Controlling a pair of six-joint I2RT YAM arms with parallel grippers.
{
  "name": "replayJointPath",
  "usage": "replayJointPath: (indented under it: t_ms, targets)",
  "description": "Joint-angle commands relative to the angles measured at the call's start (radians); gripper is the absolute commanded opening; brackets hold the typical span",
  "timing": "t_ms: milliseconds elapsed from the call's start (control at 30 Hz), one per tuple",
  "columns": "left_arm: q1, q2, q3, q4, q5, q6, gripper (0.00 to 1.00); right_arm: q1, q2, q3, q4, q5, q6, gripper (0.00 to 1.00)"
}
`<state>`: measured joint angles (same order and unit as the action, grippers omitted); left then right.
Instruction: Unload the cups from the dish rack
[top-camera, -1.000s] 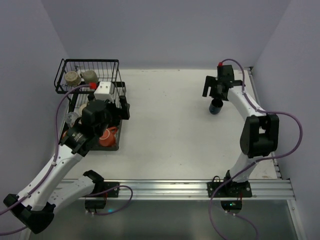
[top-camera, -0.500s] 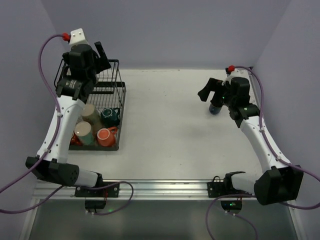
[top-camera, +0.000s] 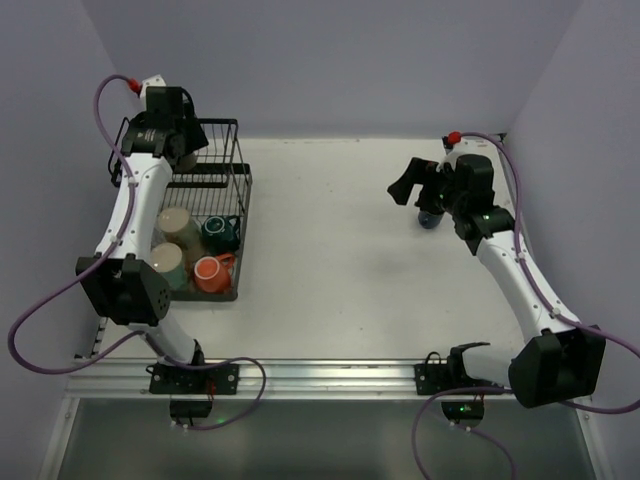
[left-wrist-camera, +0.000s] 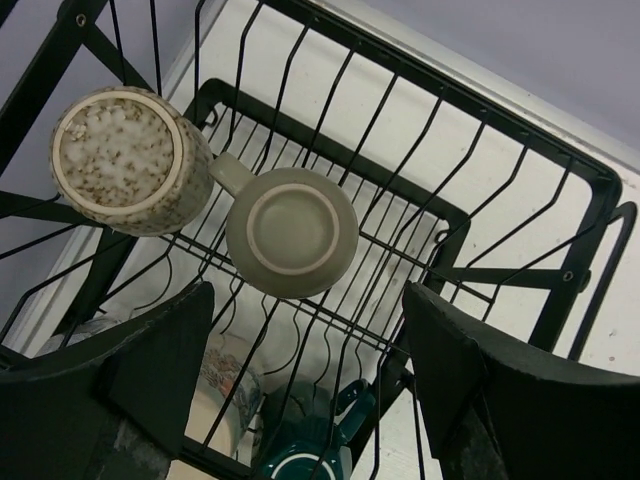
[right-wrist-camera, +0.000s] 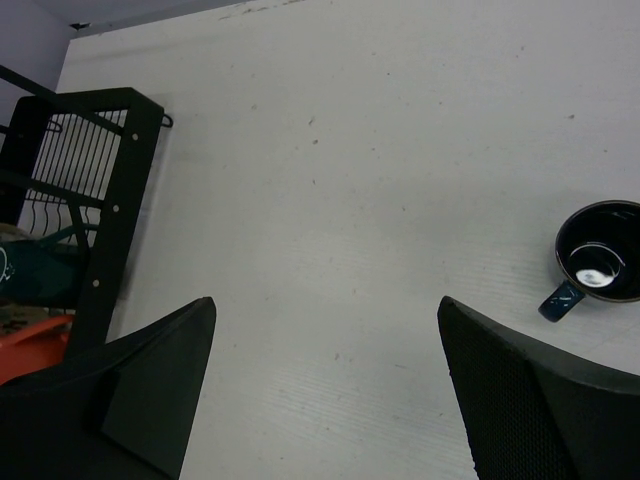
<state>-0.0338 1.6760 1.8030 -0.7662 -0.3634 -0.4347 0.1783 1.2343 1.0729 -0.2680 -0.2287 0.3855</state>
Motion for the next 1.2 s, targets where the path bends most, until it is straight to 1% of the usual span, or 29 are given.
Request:
replayJointPath:
  t_ms: [0, 133, 467, 733, 800, 833, 867, 933, 967, 1000, 1067, 1167]
  targets:
    - [0.006, 0.017, 0.045, -0.035, -0.003, -0.01, 0.8, 0.013, -0.035, 0.001, 0.035, -0.026, 0.006, 0.94]
    - [0.008, 0.034, 0.033, -0.022, -0.04, -0.012, 0.79, 0.02, -0.038, 0.001, 0.03, -0.018, 0.001, 0.94]
    - [0.025, 0.12, 0.07, -0.015, -0.029, 0.013, 0.82, 0.044, -0.032, 0.002, 0.026, -0.012, -0.013, 0.94]
    - [0.032, 0.131, 0.041, 0.028, -0.058, 0.028, 0.81, 0.056, -0.016, 0.005, 0.024, -0.004, -0.017, 0.94]
    - [0.032, 0.131, 0.032, 0.041, -0.06, 0.036, 0.8, 0.058, -0.013, 0.005, 0.024, -0.001, -0.017, 0.94]
    - [0.032, 0.134, 0.029, 0.045, -0.055, 0.039, 0.77, 0.059, -0.01, 0.007, 0.023, 0.0, -0.019, 0.94]
    - [0.032, 0.136, 0.029, 0.048, -0.055, 0.042, 0.71, 0.059, -0.009, 0.007, 0.023, 0.003, -0.019, 0.94]
    - [0.032, 0.134, 0.019, 0.056, -0.055, 0.047, 0.63, 0.059, -0.006, 0.007, 0.021, 0.006, -0.019, 0.94]
    - [0.032, 0.126, 0.016, 0.059, -0.055, 0.047, 0.57, 0.062, -0.006, 0.009, 0.021, 0.006, -0.02, 0.94]
    - [0.032, 0.12, 0.013, 0.062, -0.054, 0.048, 0.46, 0.064, -0.009, 0.009, 0.018, 0.009, -0.02, 0.94]
    - [0.032, 0.093, 0.012, 0.073, -0.045, 0.051, 0.39, 0.064, -0.01, 0.009, 0.021, 0.009, -0.02, 0.94]
    - [0.032, 0.038, 0.013, 0.085, -0.016, 0.053, 0.36, 0.07, -0.018, 0.006, 0.032, -0.003, -0.013, 0.94]
